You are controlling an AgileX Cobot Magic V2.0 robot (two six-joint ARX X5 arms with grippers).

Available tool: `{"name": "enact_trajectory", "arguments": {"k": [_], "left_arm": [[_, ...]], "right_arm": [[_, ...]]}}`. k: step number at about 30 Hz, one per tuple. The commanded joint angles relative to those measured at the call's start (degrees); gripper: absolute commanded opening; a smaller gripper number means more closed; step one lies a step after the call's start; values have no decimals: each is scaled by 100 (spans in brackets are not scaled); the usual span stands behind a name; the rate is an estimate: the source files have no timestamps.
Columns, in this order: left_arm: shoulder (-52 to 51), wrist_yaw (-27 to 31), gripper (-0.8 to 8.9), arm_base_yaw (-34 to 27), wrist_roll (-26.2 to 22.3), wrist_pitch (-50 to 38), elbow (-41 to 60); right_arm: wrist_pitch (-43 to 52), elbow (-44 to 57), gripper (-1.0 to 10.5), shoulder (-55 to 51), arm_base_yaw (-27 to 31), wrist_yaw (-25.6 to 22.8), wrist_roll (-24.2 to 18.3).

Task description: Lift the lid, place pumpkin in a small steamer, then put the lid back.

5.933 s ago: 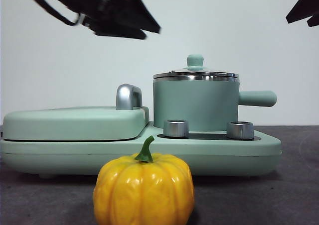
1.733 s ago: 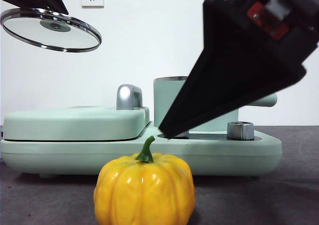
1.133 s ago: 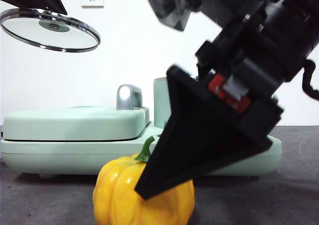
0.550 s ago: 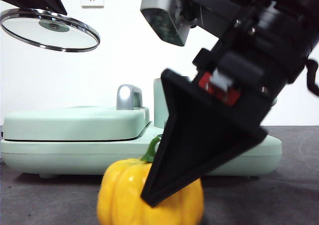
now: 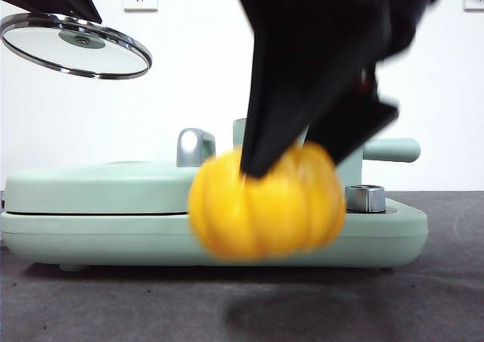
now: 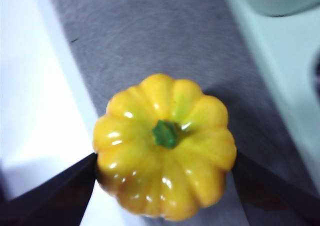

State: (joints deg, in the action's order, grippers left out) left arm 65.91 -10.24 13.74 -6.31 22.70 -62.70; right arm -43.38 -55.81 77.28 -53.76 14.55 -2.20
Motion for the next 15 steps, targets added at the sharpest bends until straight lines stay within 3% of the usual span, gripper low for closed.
{"name": "enact_trajectory", "arguments": {"k": [1, 9, 15], "left_arm": [[-42, -4, 10, 9, -52, -175, -87], [-42, -7, 10, 9, -52, -175, -87], [-42, -4, 10, 11, -50, -175, -87]], "right_arm": [[-693, -586, 355, 17, 0, -195, 380], [-2216, -2140, 356, 17, 424, -1012, 629], [-2291, -2883, 356, 72, 1104, -1010, 577]]}}
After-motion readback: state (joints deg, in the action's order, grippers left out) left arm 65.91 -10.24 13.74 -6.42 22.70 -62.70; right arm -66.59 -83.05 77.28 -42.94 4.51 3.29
